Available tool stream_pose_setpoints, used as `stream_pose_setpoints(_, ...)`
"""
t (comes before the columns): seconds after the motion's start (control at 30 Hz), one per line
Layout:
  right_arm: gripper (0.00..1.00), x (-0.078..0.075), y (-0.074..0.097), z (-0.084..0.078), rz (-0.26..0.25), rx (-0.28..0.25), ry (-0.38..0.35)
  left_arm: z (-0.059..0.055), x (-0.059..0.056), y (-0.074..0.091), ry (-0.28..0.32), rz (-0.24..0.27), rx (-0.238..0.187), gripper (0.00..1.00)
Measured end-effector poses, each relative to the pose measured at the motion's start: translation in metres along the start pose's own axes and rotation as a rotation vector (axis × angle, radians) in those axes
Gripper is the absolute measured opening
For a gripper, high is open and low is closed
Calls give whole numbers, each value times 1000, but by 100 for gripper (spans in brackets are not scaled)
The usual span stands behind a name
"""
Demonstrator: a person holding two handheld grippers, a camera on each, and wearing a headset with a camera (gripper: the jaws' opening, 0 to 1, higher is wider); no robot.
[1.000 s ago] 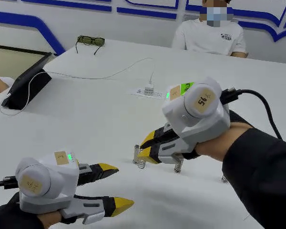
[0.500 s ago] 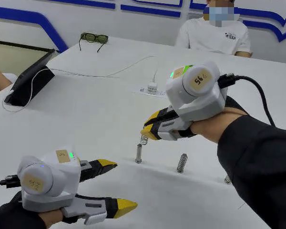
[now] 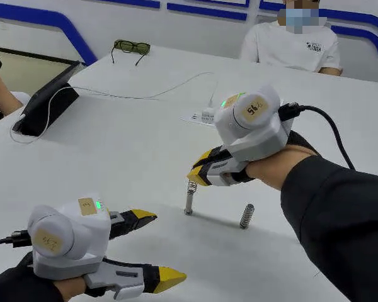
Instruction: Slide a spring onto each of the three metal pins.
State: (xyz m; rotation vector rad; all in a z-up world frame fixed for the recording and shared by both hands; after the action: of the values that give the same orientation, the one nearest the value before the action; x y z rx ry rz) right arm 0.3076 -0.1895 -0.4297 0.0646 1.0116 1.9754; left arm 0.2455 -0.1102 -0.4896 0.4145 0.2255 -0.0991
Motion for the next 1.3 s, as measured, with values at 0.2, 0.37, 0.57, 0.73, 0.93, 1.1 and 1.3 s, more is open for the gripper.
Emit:
stream_pose_setpoints(0.2,12,0,-3,-1,2,3,-2,-1,0,-1,4,-3,3,71)
stream_pose_setpoints(0.37,12,1,-9,-5,8,16,-4,-2,0,0,7,-3,2,70)
stream_pose_setpoints(0.57,12,4,-18,-11,19,34,-13,-4,2,0,13,0,4,70)
stream_pose_setpoints(0.73,12,7,-26,-18,27,48,-17,-5,3,-1,16,0,7,70)
stream_pose_setpoints(0.93,12,10,-34,-26,32,63,-28,-6,4,-2,18,-1,10,70)
stream_pose_setpoints(1.1,12,12,-38,-30,36,69,-36,-8,4,-2,22,0,13,70)
stream_pose_setpoints(1.3,12,14,-43,-33,40,78,-37,-8,5,-1,26,5,13,70)
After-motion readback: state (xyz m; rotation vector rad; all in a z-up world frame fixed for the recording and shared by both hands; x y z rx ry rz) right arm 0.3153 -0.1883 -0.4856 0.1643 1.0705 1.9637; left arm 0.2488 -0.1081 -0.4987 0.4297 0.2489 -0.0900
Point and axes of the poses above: the centre of the closed fingertips' face, and the gripper's own axes: y roughly backward along the fingers, x roughly to its left, z roughly out of its top, the point moved 1 cm from there along y, roughly backward along the fingers, and after that the axes turned 13 degrees about y, right-handed, at the moved point
